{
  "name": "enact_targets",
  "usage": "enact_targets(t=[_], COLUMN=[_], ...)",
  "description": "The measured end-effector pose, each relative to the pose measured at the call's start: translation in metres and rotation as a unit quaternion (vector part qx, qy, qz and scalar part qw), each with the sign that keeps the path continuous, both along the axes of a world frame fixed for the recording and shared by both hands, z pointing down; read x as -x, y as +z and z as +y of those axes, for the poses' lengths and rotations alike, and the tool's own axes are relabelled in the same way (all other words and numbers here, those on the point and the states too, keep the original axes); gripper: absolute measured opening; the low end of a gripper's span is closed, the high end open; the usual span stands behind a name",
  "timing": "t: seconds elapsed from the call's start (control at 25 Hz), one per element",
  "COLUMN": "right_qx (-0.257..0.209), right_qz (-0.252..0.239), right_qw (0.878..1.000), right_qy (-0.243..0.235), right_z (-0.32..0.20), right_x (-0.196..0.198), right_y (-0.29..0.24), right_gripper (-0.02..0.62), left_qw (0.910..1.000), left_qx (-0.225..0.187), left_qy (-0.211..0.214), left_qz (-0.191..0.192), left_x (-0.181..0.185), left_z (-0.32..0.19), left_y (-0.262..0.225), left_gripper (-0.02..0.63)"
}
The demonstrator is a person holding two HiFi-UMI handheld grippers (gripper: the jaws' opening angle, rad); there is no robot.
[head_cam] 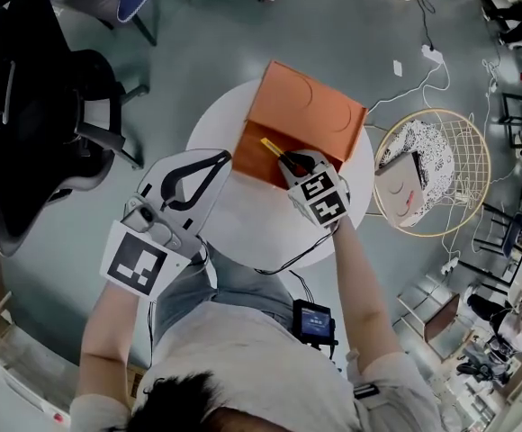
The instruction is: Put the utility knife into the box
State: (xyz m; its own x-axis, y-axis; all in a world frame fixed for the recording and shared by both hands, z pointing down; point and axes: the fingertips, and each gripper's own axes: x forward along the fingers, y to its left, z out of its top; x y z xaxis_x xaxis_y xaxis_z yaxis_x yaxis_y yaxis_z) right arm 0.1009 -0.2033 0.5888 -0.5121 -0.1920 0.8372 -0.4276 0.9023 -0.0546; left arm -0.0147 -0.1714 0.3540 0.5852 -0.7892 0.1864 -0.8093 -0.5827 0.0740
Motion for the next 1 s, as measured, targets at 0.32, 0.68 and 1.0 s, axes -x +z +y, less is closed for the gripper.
enact_targets(t=[0.32,0.68,1.0], right_qx=[0.005,0.012,-0.009], right_qz=[0.067,0.071,0.038], right_qw=[0.997,0.996,0.999], right_qy=[-0.047,-0.049,-0.011], right_z=[0.009,0.009,0.002], right_x=[-0.003,-0.004,-0.003], right_y=[0.018,0.021,-0.007], right_gripper=[0.071,0.077,0.069], left_qw=[0.9999,0.9999,1.0], left_qx=[0.004,0.004,-0.003], left_qy=[-0.009,-0.009,0.004], left_qz=[0.005,0.004,0.002], left_x=[0.003,0.005,0.006], left_z=[0.001,0.004,0.005], left_y=[0.004,0.005,-0.002], left_gripper=[0.009,0.009,0.009])
